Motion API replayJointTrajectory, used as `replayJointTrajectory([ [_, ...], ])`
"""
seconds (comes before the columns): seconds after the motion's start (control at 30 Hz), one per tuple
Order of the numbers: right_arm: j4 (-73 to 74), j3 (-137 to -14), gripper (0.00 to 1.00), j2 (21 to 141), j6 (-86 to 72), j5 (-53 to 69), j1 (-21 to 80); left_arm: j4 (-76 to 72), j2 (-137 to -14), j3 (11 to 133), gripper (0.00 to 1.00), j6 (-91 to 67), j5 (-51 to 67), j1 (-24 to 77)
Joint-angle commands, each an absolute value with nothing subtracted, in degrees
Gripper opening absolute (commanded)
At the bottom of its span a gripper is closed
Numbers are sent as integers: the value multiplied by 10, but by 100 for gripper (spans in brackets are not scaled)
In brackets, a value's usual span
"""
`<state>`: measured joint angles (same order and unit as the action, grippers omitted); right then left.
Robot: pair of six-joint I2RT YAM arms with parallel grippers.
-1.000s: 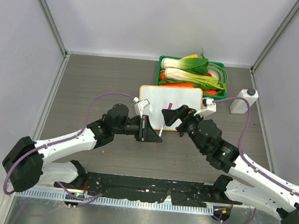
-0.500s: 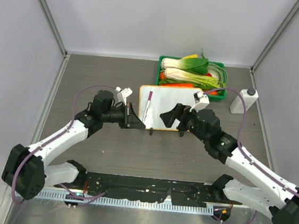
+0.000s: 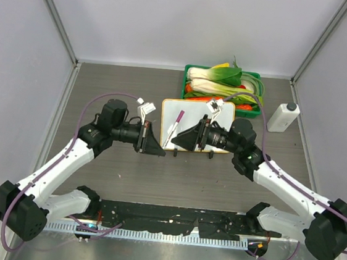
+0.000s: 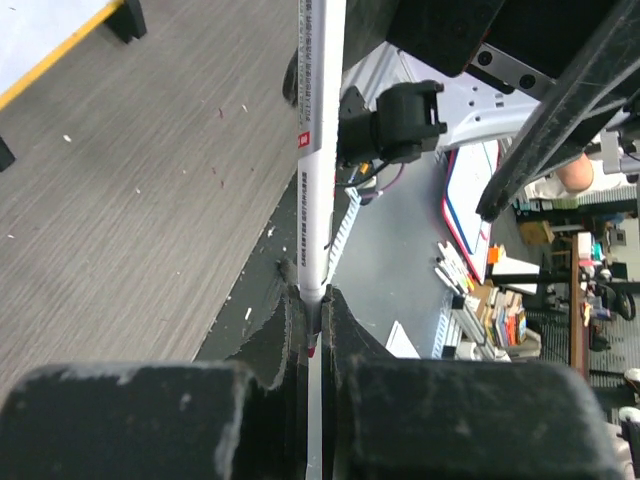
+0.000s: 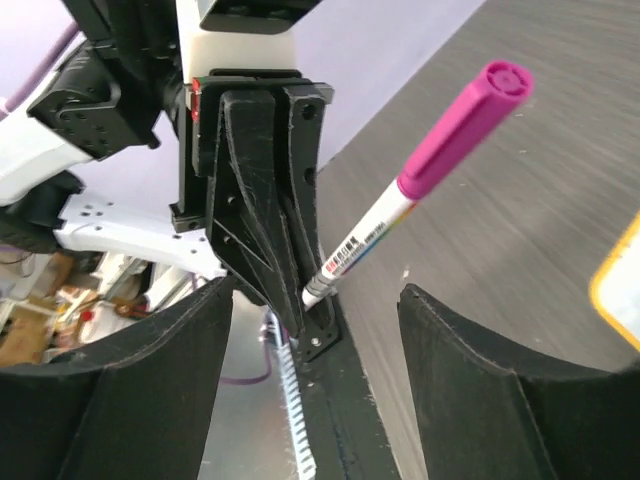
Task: Write a sentence on the whiteboard
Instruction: Pick up the whiteboard marker at the center of the board.
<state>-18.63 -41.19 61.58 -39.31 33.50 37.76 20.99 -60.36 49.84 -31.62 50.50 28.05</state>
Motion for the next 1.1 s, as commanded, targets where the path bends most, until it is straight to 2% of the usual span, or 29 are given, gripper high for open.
replayJointTrajectory([
  [0.0, -319, -403, 68, 651, -454, 447, 375, 218, -592, 516, 0, -293, 561, 279],
  [0.23, -363, -389, 63, 681, -482, 461, 375, 195, -589, 512, 0, -301, 571, 280],
  [0.43, -474, -365, 58, 700, -546, 482, 377, 178, -601, 506, 0, -308, 574, 291],
  [0.83, -491, -367, 54, 727, -557, 491, 376, 156, -606, 499, 0, -322, 578, 306],
  [1.03, -548, -360, 47, 744, -585, 505, 379, 152, -608, 494, 0, -322, 579, 308],
  [1.07, -553, -359, 40, 747, -592, 506, 379, 152, -608, 493, 0, -321, 580, 308],
])
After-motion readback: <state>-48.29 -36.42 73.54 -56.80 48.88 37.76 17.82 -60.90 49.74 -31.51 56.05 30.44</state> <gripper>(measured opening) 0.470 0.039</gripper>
